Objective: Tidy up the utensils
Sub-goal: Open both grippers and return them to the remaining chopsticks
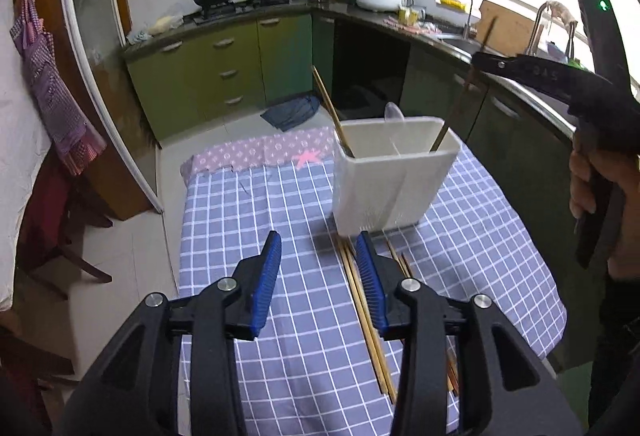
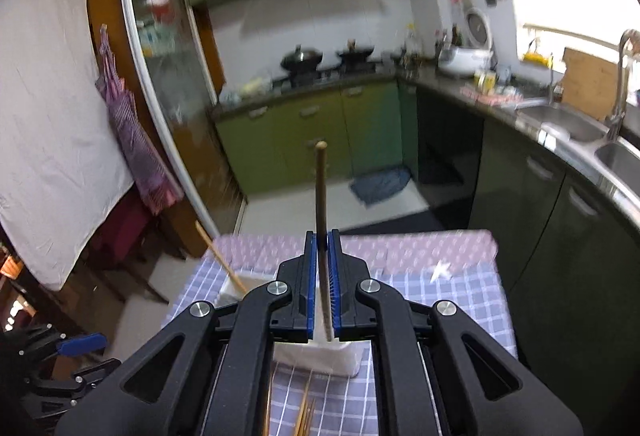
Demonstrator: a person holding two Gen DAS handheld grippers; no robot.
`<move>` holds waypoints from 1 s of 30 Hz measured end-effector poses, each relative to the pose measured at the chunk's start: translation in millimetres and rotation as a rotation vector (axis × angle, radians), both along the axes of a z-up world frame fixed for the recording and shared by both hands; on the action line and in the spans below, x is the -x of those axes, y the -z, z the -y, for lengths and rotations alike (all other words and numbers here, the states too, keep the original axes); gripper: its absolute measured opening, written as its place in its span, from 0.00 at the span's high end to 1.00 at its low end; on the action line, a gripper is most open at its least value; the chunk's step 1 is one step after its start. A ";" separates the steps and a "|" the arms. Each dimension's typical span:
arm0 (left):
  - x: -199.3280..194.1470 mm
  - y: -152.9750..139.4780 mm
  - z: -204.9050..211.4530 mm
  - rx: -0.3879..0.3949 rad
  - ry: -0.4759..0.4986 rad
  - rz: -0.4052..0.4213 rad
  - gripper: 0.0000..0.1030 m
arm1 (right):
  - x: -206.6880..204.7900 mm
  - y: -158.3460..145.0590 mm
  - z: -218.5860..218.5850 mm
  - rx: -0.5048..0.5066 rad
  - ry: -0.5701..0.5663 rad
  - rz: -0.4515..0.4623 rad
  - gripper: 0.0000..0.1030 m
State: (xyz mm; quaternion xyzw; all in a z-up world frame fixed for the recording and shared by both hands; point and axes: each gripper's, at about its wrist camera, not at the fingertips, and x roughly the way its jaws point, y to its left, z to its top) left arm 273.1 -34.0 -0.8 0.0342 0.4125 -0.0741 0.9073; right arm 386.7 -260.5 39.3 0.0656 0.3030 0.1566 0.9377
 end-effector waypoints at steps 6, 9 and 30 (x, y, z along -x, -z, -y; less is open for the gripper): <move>-8.7 27.9 11.8 0.003 0.007 -0.086 0.63 | 42.3 -9.6 24.4 -0.053 -0.021 0.041 0.80; -17.7 52.2 14.4 0.006 -0.012 -0.162 0.63 | 76.4 0.1 37.0 -0.051 -0.057 0.022 0.78; -73.8 161.7 45.0 -0.070 -0.087 -0.457 0.70 | 146.9 165.2 82.7 -0.055 -0.093 -0.292 0.70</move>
